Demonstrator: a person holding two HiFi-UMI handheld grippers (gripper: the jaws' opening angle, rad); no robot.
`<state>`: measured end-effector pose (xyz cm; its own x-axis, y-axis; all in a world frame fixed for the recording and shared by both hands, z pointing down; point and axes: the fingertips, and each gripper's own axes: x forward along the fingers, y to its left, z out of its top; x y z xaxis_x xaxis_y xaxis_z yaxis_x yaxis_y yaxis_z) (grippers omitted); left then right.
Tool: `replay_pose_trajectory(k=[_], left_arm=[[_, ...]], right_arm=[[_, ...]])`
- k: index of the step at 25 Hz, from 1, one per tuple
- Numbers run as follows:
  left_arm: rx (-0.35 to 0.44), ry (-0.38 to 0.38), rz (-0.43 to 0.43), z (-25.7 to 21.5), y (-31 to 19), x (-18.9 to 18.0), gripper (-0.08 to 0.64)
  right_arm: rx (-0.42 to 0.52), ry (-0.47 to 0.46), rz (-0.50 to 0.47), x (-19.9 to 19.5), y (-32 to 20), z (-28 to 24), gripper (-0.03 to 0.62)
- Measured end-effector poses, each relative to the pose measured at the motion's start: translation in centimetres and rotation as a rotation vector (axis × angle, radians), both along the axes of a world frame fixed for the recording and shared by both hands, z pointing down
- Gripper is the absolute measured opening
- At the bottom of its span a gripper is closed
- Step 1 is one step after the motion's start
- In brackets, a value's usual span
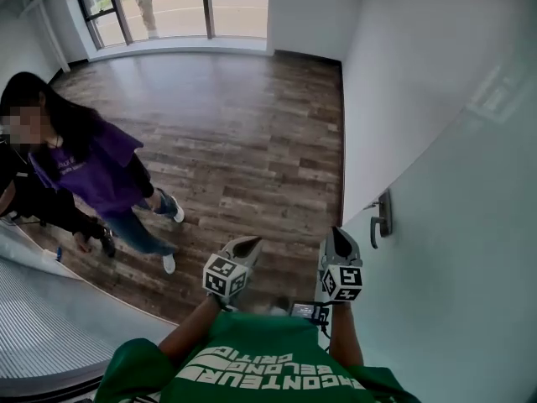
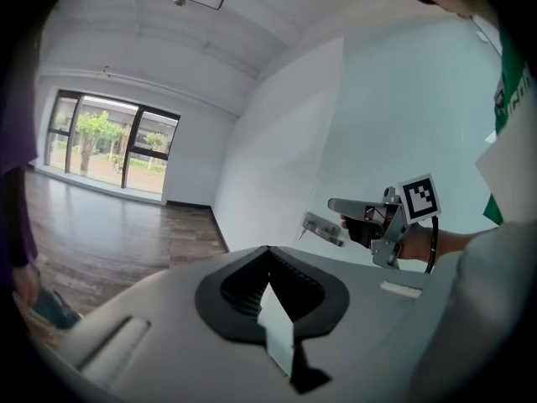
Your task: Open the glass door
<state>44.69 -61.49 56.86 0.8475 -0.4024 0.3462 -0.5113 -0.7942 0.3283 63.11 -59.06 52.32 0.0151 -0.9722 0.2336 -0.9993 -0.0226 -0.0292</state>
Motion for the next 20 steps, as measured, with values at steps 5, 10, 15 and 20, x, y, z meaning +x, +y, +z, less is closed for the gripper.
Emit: replay_pose_trajectory(k=[5, 10, 15, 20], left_arm=[[0.014, 0.006, -0.002, 0.1, 0.3, 3.2, 0.017], [0.019, 0.018, -0.026, -0.1, 0.2, 5.6, 0.017], [0.024, 0.019, -0.049, -0.2, 0.2, 6.0, 0.017], [0.024, 0.019, -0.079, -0.4, -0.4, 5.3, 0.017]], right_arm=[[0.021, 0.038, -0.088, 0.0, -0.3, 0.0, -0.006], [0.037, 0.023, -0.126, 1.3, -0.7, -0.4, -0.006], [0.033, 0.006, -0.142, 1.9, -0.9, -0.1, -0.006], [0.025, -0.003, -0.167, 1.4, -1.5, 0.0, -0.008]])
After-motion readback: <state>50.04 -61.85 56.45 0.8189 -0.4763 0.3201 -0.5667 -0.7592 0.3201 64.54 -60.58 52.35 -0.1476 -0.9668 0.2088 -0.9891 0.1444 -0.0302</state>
